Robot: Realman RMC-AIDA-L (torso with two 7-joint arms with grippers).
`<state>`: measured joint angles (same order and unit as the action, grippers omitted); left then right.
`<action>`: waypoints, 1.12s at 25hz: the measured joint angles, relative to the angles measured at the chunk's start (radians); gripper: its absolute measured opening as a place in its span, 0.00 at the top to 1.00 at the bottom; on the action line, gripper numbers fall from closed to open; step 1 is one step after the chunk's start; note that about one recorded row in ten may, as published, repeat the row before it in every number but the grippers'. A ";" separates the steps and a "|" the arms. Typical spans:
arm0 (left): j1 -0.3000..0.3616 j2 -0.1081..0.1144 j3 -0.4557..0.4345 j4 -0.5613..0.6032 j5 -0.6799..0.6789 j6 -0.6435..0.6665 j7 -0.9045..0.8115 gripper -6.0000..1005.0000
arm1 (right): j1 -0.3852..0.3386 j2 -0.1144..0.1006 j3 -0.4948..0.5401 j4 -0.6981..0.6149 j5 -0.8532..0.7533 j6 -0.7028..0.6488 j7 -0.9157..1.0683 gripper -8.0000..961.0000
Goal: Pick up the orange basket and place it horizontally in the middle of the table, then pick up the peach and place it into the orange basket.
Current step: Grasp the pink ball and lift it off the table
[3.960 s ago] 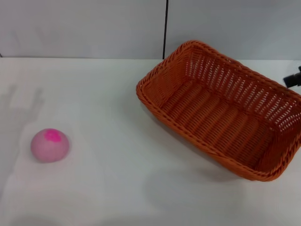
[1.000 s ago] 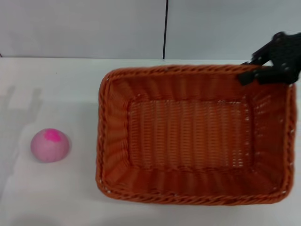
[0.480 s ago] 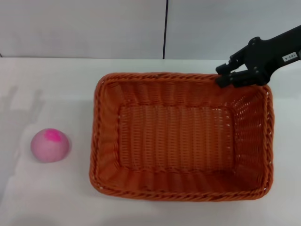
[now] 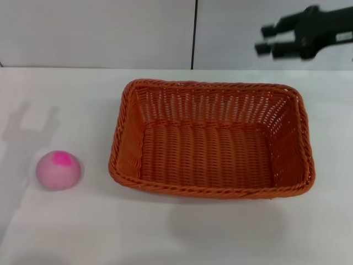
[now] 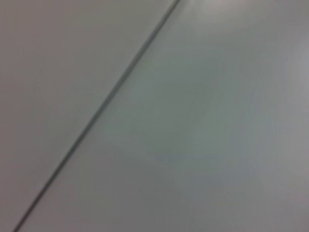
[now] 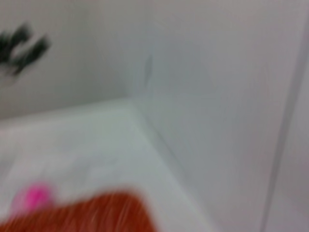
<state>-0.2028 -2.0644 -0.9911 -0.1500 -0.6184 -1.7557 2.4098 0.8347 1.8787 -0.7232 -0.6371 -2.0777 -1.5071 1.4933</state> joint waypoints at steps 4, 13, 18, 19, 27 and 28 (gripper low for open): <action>-0.011 0.011 0.049 0.055 0.025 -0.007 0.000 0.17 | -0.184 0.049 0.111 -0.005 0.341 0.008 -0.135 0.53; -0.023 0.053 0.109 0.235 0.182 -0.012 0.009 0.17 | -0.491 0.174 0.122 0.024 0.842 0.000 -0.319 0.53; -0.027 0.069 0.217 0.309 0.196 0.013 0.013 0.17 | -0.574 0.187 0.134 0.131 0.991 -0.062 -0.363 0.53; -0.029 0.069 0.234 0.328 0.196 0.019 0.014 0.17 | -0.579 0.185 0.148 0.156 1.000 -0.076 -0.367 0.53; -0.056 0.051 0.370 0.371 0.190 0.116 0.018 0.17 | -0.589 0.185 0.230 0.238 1.008 -0.126 -0.369 0.53; -0.056 0.051 0.370 0.371 0.190 0.116 0.018 0.17 | -0.589 0.185 0.233 0.238 1.009 -0.127 -0.367 0.53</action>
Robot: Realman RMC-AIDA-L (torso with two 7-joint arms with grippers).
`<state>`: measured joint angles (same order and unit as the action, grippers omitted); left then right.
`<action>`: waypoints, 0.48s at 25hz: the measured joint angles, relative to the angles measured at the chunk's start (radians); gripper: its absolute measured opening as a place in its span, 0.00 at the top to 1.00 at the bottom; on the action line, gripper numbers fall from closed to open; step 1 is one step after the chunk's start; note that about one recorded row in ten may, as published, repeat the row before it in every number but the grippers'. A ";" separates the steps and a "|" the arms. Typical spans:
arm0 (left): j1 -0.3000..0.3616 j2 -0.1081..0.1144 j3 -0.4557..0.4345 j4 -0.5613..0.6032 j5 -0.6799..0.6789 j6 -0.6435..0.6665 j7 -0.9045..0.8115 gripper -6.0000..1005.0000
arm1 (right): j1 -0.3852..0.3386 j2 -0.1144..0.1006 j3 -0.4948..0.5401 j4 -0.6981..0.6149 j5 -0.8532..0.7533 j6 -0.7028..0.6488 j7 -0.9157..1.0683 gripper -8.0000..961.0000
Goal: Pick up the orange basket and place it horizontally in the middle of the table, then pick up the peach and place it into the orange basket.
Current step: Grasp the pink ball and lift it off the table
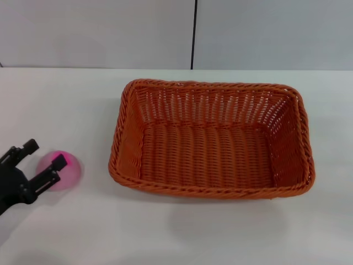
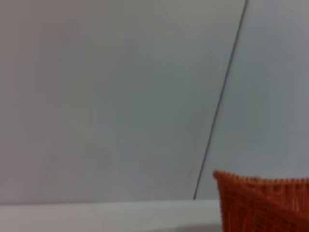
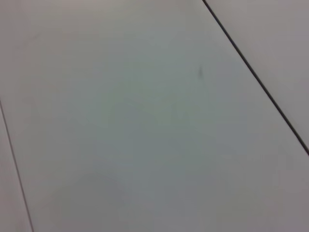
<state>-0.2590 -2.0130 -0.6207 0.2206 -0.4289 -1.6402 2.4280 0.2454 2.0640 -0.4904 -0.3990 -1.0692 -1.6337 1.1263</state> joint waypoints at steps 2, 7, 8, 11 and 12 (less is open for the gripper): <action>-0.004 -0.007 0.010 0.000 -0.001 0.019 0.012 0.17 | 0.000 0.001 0.004 0.000 0.001 0.000 0.002 0.53; -0.005 -0.021 0.013 0.001 -0.002 0.063 0.047 0.17 | -0.003 0.005 0.010 0.005 0.001 -0.001 0.003 0.53; -0.005 -0.022 0.013 0.001 -0.002 0.067 0.047 0.17 | -0.004 0.005 0.011 0.007 0.001 -0.001 0.003 0.53; -0.005 -0.022 0.013 0.001 -0.002 0.081 0.048 0.17 | -0.004 0.004 0.018 0.011 0.001 -0.002 0.003 0.53; -0.005 -0.022 0.012 0.001 -0.002 0.085 0.048 0.17 | -0.004 0.004 0.020 0.011 0.002 -0.002 0.003 0.53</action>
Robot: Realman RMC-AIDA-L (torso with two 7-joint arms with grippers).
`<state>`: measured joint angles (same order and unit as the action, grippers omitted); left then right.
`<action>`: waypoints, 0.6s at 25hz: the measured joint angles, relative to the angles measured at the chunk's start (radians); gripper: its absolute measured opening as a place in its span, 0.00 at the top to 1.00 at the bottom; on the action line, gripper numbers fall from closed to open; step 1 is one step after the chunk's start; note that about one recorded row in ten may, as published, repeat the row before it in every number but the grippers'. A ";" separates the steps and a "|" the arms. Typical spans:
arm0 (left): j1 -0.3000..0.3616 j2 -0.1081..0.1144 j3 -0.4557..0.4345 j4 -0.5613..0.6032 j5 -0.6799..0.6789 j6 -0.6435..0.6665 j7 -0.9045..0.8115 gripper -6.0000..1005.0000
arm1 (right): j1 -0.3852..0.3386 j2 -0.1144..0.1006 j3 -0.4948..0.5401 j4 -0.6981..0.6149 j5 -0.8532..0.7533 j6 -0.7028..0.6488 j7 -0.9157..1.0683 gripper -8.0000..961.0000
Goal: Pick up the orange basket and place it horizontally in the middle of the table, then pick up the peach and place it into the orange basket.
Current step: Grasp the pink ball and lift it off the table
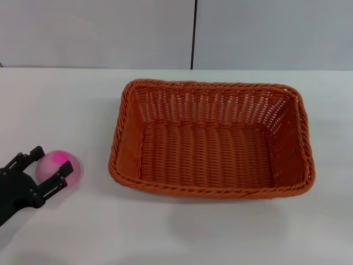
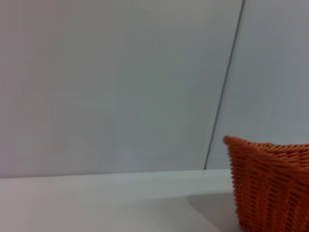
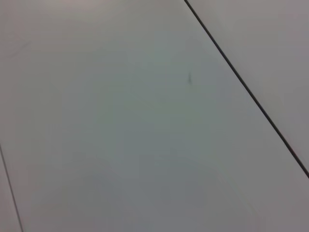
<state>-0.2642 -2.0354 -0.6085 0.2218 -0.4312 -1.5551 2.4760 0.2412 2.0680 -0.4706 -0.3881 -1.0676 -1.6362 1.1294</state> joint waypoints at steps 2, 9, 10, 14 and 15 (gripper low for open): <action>0.000 0.000 -0.003 0.000 -0.001 0.012 0.000 0.18 | -0.001 0.000 0.001 0.003 0.000 -0.001 0.000 0.53; 0.000 0.000 -0.008 -0.001 -0.005 -0.002 0.001 0.19 | -0.002 -0.004 0.002 0.023 0.000 -0.001 -0.003 0.53; 0.000 0.001 -0.007 -0.001 -0.006 -0.004 0.001 0.19 | -0.002 -0.004 0.002 0.024 0.000 0.000 -0.003 0.53; 0.000 0.004 0.001 -0.001 -0.006 -0.014 0.001 0.34 | -0.002 -0.004 0.005 0.025 0.000 0.004 -0.004 0.53; -0.001 0.004 0.001 -0.001 -0.006 -0.015 0.001 0.38 | -0.003 -0.004 0.006 0.025 0.000 0.004 -0.004 0.53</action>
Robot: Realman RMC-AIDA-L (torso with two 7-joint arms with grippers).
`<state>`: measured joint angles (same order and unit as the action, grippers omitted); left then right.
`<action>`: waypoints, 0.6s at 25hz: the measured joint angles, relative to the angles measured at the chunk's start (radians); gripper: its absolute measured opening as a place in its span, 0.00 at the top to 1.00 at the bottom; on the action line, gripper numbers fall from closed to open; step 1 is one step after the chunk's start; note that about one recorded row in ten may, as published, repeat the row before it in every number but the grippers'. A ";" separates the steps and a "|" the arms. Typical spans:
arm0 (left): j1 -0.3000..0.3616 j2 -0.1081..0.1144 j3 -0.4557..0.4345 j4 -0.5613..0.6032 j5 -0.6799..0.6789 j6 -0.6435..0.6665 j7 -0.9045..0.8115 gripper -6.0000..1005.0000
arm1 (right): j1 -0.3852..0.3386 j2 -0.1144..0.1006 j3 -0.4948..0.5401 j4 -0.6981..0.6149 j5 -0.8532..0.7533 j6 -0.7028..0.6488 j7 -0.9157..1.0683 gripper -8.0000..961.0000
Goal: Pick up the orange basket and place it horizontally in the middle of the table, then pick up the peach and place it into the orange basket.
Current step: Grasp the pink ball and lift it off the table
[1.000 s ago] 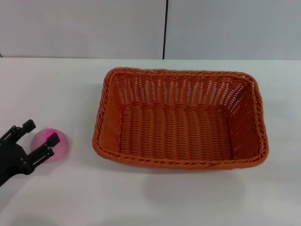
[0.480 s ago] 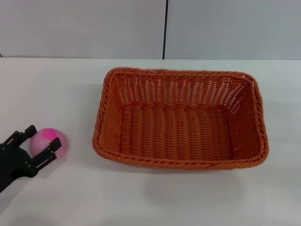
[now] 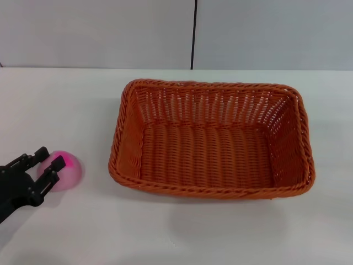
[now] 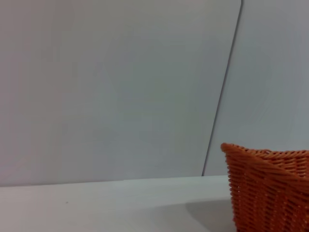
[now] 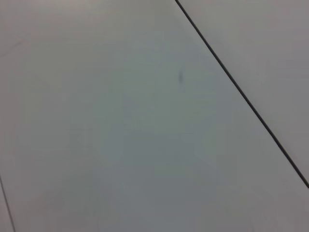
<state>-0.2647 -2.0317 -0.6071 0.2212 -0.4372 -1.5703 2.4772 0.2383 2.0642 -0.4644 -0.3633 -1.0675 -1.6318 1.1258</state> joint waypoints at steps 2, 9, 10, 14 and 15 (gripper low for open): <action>0.000 0.000 0.000 0.000 0.005 -0.002 0.000 0.62 | -0.001 0.001 0.007 0.001 0.000 0.001 0.000 0.53; -0.002 0.000 0.001 0.000 0.008 -0.002 0.000 0.74 | -0.001 0.002 0.009 0.001 0.000 0.003 -0.001 0.53; -0.002 0.000 0.001 0.000 0.009 -0.002 0.000 0.76 | -0.001 0.002 0.009 0.001 0.000 0.003 -0.001 0.53; -0.002 0.000 0.003 0.000 0.010 -0.002 0.000 0.84 | -0.001 0.003 0.017 0.002 0.000 0.004 -0.001 0.53; -0.002 0.000 0.003 0.000 0.010 -0.002 0.000 0.86 | -0.001 0.003 0.019 0.005 0.000 0.004 -0.001 0.53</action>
<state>-0.2670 -2.0319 -0.6040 0.2209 -0.4270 -1.5725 2.4774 0.2378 2.0673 -0.4453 -0.3588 -1.0676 -1.6277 1.1246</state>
